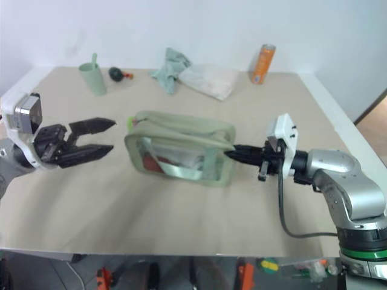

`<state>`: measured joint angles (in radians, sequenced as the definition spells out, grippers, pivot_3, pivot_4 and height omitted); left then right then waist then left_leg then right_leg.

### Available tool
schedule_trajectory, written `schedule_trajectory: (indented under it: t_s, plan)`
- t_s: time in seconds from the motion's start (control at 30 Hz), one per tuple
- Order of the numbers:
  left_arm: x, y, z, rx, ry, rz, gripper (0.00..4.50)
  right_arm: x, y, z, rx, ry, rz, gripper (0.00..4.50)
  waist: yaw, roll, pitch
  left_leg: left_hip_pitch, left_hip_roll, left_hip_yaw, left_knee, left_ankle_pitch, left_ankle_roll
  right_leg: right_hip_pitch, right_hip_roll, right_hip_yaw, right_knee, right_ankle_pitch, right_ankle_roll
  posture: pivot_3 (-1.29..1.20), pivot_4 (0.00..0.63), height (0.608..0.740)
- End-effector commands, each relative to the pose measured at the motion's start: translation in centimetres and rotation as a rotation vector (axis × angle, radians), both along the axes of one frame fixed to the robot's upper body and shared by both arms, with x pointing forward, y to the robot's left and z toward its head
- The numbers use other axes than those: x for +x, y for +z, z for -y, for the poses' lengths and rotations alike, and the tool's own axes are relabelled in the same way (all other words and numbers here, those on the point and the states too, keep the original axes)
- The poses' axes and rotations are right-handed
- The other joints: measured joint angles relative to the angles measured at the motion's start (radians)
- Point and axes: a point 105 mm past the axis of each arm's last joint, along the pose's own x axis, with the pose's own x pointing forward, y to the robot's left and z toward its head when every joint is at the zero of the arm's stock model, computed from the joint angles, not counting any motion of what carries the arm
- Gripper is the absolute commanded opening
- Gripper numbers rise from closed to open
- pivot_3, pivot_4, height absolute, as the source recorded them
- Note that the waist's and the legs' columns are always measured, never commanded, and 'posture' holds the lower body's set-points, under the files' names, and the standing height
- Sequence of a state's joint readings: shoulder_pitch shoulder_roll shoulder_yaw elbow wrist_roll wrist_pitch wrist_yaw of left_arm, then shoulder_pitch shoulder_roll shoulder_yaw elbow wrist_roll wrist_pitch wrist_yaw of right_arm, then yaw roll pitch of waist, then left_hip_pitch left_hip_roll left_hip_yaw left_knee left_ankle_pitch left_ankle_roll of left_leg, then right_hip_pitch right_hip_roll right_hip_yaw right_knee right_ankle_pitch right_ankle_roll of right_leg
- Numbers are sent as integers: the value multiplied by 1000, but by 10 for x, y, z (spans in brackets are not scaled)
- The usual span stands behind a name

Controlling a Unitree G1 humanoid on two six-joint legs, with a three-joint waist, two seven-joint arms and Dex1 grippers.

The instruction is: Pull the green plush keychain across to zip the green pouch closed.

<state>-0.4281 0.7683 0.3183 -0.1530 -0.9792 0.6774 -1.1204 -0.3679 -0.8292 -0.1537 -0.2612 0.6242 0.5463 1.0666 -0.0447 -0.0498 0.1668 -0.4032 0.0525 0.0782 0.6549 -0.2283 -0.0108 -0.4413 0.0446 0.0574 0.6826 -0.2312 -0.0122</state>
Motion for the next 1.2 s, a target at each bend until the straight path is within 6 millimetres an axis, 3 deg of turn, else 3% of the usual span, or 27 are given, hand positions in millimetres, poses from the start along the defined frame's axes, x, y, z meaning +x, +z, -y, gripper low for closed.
schedule_trajectory:
  t_s: [0.03, 0.2, 0.47, 0.73, 1.1, 1.2]
  plan:
    - [20, 3, -17, -10, 146, 4, 4172, -3, 9, -3, 11, 22, 44, 30, 0, 0, 0, 0, 0, 0, 0, 0, 0, 0, 0, 0, 0, 0, 0, 0, 150, 740]
    - [50, -43, -29, 151, 337, -84, 4172, -2, 5, -3, -8, 14, 39, 30, 0, 0, 0, 0, 0, 0, 0, 0, 0, 0, 0, 0, 0, 0, 0, 0, 150, 740]
    - [76, -70, -39, 133, 461, -162, 4172, -3, -1, -4, -22, 12, 21, 30, -1, 0, 0, 0, 1, 0, 0, 0, 0, 0, 0, 0, 0, 1, 0, 0, 150, 740]
    - [91, -67, -29, 39, 460, -194, 4172, -6, -2, -4, -20, 6, 22, 30, -1, 0, 0, 0, 1, 0, 0, 0, 0, 0, 0, 0, 0, 1, 0, 0, 150, 740]
    - [89, -77, -7, 67, 367, -237, 4172, -7, -3, -2, -18, -7, 26, 30, -2, 0, 0, 0, 0, 0, 0, 0, 0, 0, 1, 1, 0, 1, 1, 0, 150, 740]
    - [92, -78, -2, 58, 364, -253, 3298, -8, -3, -2, -18, -7, 27, 0, -1, 0, 0, 0, 0, 0, 0, 0, 0, 0, 1, 1, 0, 1, 1, 0, 150, 740]
